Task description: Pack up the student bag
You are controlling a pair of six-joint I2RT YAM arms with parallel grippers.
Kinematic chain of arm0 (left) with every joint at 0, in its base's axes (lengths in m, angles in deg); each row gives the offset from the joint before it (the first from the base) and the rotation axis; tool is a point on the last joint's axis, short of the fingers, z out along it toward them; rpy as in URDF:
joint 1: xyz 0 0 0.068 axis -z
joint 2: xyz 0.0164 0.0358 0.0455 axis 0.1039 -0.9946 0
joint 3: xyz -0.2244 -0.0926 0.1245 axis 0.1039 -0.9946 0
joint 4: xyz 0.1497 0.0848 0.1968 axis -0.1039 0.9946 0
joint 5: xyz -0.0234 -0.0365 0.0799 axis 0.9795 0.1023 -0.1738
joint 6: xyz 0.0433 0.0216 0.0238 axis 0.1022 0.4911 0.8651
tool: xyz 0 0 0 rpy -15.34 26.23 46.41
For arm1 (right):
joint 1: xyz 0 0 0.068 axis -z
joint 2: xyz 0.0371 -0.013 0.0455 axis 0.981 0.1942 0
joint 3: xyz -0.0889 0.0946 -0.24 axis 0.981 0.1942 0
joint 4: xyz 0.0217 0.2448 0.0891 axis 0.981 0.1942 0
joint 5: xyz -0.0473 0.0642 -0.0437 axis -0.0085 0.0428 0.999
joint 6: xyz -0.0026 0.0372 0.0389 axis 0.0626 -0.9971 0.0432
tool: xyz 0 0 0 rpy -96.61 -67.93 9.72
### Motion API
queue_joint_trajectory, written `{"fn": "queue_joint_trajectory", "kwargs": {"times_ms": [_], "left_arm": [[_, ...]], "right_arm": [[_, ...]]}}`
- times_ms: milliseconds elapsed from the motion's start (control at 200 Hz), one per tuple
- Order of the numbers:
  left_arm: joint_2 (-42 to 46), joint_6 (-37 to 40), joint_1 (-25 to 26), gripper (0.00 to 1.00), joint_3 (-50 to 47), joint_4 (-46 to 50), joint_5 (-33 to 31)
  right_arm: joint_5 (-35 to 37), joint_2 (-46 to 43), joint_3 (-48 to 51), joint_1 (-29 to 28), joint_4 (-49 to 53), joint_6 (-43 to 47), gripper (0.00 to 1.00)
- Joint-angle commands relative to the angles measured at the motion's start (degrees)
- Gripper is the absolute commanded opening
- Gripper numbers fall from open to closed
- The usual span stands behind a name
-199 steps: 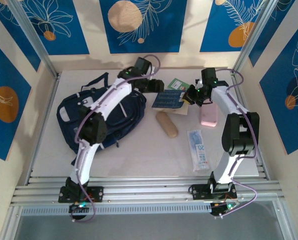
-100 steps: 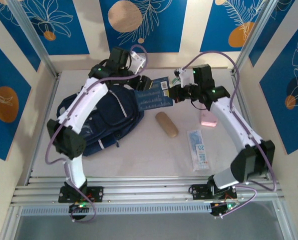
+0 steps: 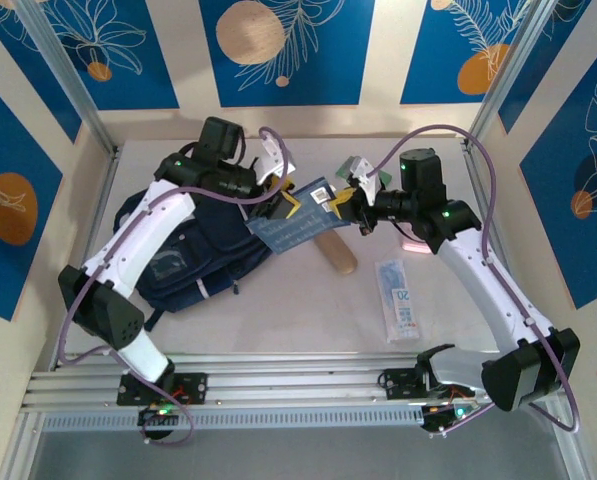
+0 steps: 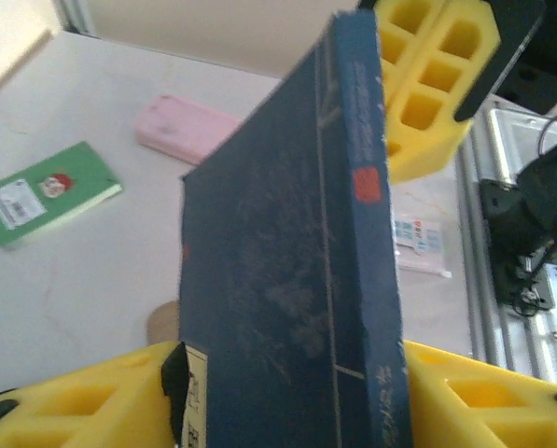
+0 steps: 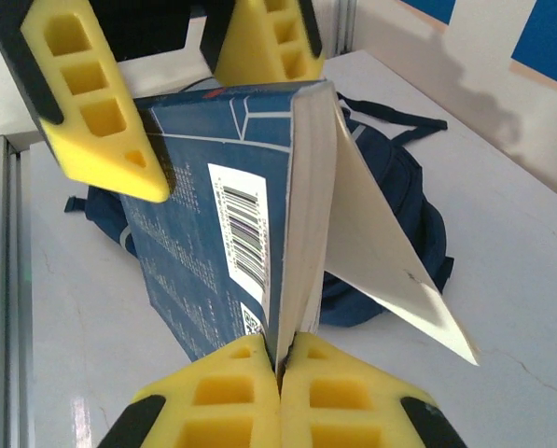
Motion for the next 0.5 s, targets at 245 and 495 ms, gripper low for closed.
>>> {"fn": "queue_joint_trajectory", "kwargs": {"times_ms": [245, 495], "left_arm": [[-1.17, 1.66, -0.21, 0.0, -0.48, -0.04, 7.35], [1.02, -10.34, -1.02, 0.0, -4.73, -11.04, 8.78]], "right_arm": [[-0.08, -1.27, 0.76, 1.16, -3.95, -2.72, 0.0], [8.61, -2.44, 1.69, 1.25, -6.42, -8.09, 0.45]]}}
